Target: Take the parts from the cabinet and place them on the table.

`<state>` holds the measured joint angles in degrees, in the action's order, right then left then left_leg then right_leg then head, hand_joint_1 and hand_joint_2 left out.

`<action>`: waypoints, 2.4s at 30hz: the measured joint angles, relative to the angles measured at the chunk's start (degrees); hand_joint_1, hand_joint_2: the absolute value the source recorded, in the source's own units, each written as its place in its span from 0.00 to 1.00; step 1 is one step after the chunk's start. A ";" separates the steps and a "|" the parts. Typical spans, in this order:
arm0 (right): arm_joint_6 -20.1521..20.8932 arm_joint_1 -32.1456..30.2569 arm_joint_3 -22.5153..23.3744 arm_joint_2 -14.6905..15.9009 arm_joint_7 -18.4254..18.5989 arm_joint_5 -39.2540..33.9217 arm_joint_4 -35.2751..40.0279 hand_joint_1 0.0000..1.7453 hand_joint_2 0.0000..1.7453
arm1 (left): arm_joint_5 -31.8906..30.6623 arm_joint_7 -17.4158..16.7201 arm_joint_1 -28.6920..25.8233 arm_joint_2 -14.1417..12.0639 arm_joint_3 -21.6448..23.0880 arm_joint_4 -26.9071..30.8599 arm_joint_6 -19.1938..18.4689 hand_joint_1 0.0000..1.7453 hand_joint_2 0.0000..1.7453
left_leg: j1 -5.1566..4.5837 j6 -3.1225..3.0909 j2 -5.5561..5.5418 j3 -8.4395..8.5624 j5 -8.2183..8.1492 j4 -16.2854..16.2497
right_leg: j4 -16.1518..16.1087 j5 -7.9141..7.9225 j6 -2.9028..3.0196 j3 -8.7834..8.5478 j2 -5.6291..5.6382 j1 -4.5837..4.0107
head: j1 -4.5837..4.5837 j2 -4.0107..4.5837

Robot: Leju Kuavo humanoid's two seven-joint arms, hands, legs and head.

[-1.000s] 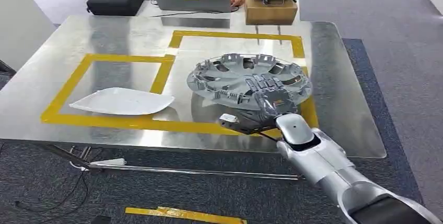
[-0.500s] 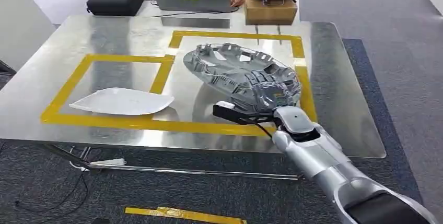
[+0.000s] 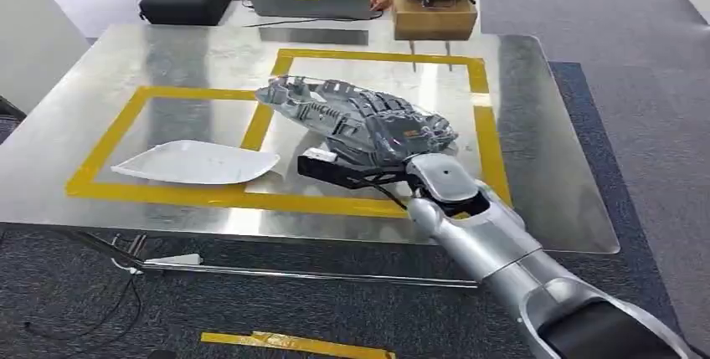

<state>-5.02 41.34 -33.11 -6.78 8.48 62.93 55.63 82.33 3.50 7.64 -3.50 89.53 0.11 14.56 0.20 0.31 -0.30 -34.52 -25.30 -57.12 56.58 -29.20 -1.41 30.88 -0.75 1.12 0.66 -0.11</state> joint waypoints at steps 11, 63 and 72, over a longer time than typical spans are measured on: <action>-3.50 1.78 -1.97 0.02 1.27 4.81 -2.12 0.00 0.00 | -0.48 -0.81 0.15 0.28 0.00 0.00 -0.48 0.00 0.00 | 0.00 0.00 0.00 0.01 0.00 0.00 | 0.00 0.00 0.00 0.01 0.00 0.00 | 0.02 0.00; -4.40 1.37 1.33 10.71 9.25 26.34 7.32 0.00 0.00 | -0.74 -0.87 0.25 -0.24 0.00 0.00 -1.44 0.00 0.00 | -0.01 -0.01 0.00 0.02 0.00 -0.03 | -0.01 0.02 -0.02 0.00 0.02 0.02 | 0.02 0.00; -4.55 1.34 1.20 10.67 9.25 26.53 7.23 0.00 0.00 | -0.72 -1.07 0.32 -0.26 0.00 0.00 -1.66 0.00 0.00 | -0.39 -0.27 -0.01 0.00 -0.17 -0.19 | -0.04 0.05 -0.18 -0.01 0.00 0.39 | 0.02 0.00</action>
<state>-9.57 42.68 -31.91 3.89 17.73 89.46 62.86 81.61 2.43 7.96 -3.76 89.53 0.11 12.90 -0.18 0.04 -0.31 -34.53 -25.47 -57.32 56.54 -29.16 -1.59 30.87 -0.75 1.51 0.68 -0.11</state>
